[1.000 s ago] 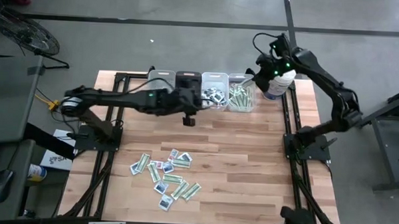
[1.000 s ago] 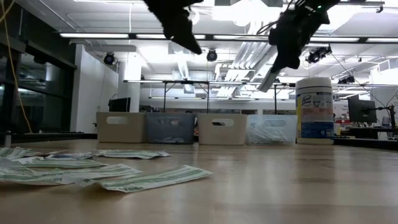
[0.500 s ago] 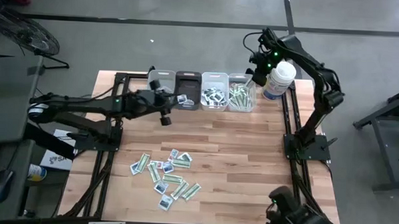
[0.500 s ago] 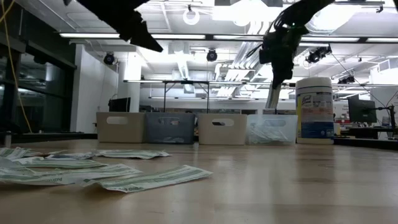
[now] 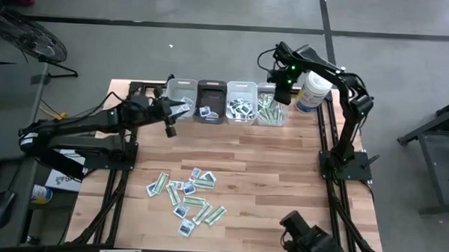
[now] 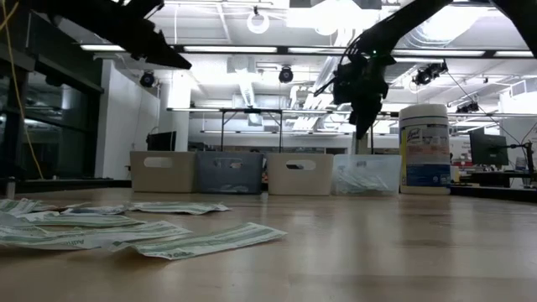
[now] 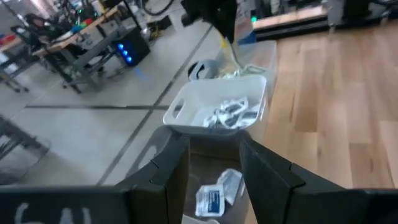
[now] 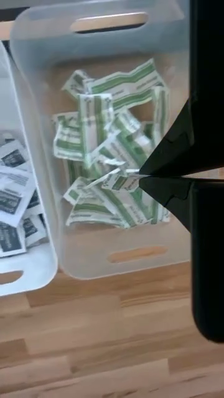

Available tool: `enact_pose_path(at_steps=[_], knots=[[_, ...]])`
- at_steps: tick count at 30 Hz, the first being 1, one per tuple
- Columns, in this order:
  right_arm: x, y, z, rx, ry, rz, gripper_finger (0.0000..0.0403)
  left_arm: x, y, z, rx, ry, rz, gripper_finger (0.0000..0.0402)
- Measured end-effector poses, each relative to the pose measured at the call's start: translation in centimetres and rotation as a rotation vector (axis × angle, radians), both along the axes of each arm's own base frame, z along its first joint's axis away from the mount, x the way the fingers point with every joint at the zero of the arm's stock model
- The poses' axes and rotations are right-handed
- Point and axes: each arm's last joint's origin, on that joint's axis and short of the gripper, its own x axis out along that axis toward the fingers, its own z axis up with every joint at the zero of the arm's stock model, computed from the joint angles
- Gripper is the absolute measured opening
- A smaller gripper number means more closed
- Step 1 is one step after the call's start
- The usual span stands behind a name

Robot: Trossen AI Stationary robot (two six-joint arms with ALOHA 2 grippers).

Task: Pick & Place First Aid Supplies
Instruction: Put the green bandage into the transparent bin

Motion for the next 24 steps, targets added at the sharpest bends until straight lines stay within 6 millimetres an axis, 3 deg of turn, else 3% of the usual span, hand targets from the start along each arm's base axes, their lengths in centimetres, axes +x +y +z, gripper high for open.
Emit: enact_pose_path(at_steps=[13, 18, 24], knots=[[0.8, 0.9, 0.0, 0.059, -0.083, 0.097, 0.0, -0.7, 1.2, 0.0, -0.01, -0.005, -0.155, 0.0137], [1.2, 1.9, -2.2, 0.086, -0.044, 0.111, 0.0, -0.9, 1.7, 0.0, -0.004, -0.004, -0.188, 0.0137], [1.2, 2.2, -4.0, 0.105, 0.026, -0.008, 0.0001, -1.0, 1.8, 0.0, -0.01, -0.009, -0.202, 0.0137]])
